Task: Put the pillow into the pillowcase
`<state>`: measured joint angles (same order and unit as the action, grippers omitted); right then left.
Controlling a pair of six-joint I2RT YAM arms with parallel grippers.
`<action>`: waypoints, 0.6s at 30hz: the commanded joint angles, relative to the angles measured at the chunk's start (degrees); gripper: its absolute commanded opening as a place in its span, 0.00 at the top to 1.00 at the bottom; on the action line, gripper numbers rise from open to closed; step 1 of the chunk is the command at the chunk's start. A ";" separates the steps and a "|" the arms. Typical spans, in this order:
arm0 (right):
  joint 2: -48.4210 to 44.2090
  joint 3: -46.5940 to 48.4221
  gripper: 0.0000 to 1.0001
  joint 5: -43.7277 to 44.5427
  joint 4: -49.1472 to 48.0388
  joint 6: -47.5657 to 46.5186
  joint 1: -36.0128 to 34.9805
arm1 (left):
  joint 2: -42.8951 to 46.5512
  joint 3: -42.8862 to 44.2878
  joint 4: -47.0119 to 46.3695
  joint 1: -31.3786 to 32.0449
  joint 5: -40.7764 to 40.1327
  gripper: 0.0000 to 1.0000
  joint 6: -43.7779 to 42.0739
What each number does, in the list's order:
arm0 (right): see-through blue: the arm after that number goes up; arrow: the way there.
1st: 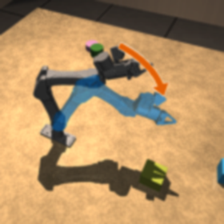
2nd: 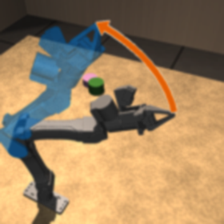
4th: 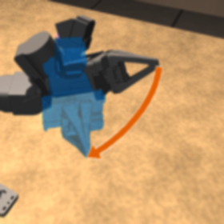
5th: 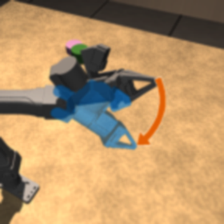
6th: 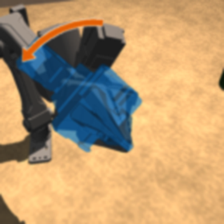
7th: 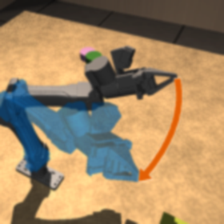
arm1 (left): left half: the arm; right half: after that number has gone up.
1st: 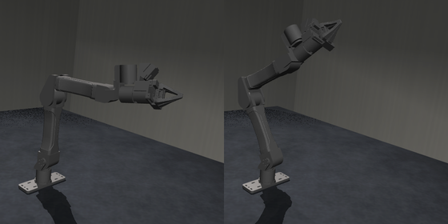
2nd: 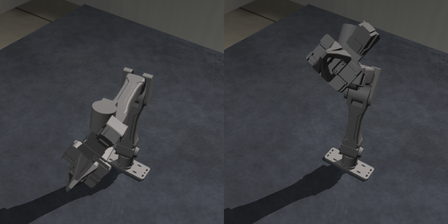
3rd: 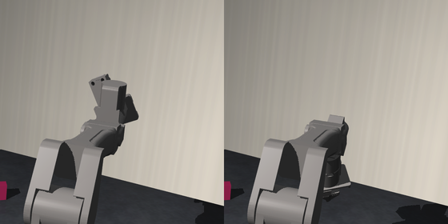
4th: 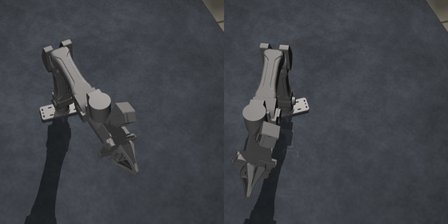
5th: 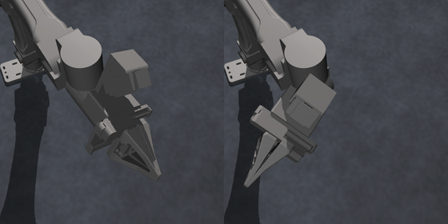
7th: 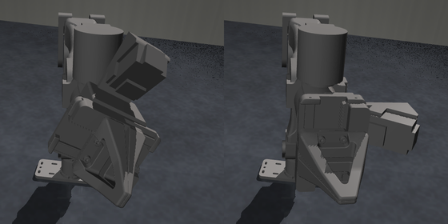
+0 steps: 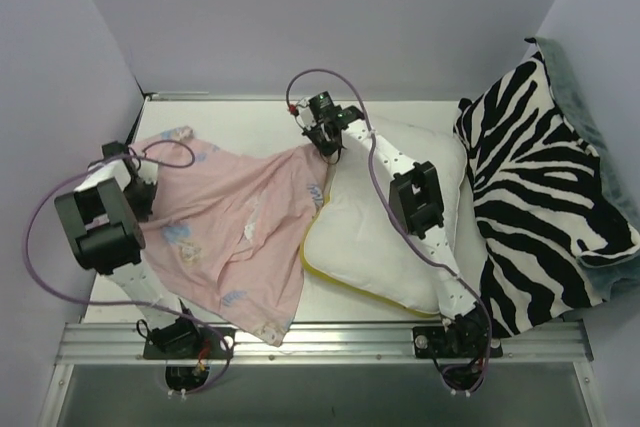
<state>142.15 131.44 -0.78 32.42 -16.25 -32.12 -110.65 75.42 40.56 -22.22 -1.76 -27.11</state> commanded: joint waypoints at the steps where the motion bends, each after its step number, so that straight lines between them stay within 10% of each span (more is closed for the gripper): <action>1: 1.11 2.07 0.98 2.97 -4.12 -2.82 -0.75 | 9.12 -9.64 7.96 -0.46 -0.96 1.00 1.70; 3: 1.20 2.33 0.78 3.76 -6.31 -3.43 -1.45 | 14.64 -12.56 8.92 -1.16 -1.05 1.00 3.37; 4: 1.12 2.42 0.52 3.76 -6.50 -3.61 -1.63 | 16.33 -13.45 9.19 -1.07 -1.58 0.98 4.60; 5: 0.85 2.51 0.41 3.68 -6.50 -3.70 -1.89 | 18.00 -13.28 8.93 -0.81 -1.49 0.68 5.05; 7: -1.86 0.76 0.26 4.03 -6.50 -3.79 -2.42 | 22.22 -11.53 7.26 0.32 1.39 0.41 5.75; 9: -6.69 -3.44 0.22 3.33 -6.41 -3.53 -2.60 | 23.72 -7.49 4.81 2.87 3.51 0.27 6.11; 18: -24.63 -12.78 0.13 -9.32 10.07 3.50 -0.76 | 7.68 2.53 3.57 19.31 10.90 0.25 2.24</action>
<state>125.49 119.09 -4.47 33.17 -16.32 -33.98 -95.64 76.31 43.90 -5.67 5.23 -23.29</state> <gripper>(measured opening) 0.858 0.742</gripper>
